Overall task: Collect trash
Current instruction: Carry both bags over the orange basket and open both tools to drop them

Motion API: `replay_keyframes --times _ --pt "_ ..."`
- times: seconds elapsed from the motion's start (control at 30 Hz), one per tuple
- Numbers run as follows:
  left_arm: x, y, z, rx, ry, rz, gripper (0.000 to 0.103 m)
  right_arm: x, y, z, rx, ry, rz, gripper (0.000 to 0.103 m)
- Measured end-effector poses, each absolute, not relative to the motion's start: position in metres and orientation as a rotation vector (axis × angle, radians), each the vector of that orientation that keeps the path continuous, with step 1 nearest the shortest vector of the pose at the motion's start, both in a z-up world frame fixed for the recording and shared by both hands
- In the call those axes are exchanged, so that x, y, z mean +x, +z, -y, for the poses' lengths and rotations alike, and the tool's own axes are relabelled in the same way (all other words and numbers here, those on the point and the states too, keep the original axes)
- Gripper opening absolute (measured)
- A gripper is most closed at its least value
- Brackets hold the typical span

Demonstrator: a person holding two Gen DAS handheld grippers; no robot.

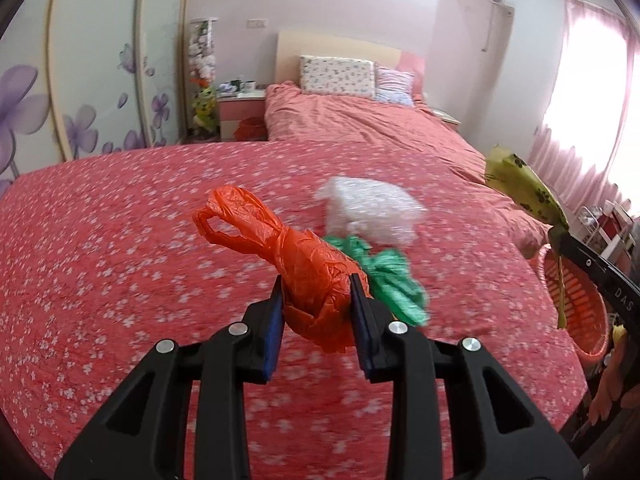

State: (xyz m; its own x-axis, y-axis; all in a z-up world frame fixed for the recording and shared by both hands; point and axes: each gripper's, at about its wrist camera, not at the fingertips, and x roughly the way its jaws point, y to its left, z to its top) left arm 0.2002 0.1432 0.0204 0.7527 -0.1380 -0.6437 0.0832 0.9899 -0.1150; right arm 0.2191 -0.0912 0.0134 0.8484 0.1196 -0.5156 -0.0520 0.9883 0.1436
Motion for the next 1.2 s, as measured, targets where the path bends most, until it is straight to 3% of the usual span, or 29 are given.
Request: replay_keyframes --times 1.2 --pt "0.184 0.032 0.087 0.053 -0.581 -0.674 0.031 0.144 0.006 0.266 0.258 -0.290 -0.438 0.008"
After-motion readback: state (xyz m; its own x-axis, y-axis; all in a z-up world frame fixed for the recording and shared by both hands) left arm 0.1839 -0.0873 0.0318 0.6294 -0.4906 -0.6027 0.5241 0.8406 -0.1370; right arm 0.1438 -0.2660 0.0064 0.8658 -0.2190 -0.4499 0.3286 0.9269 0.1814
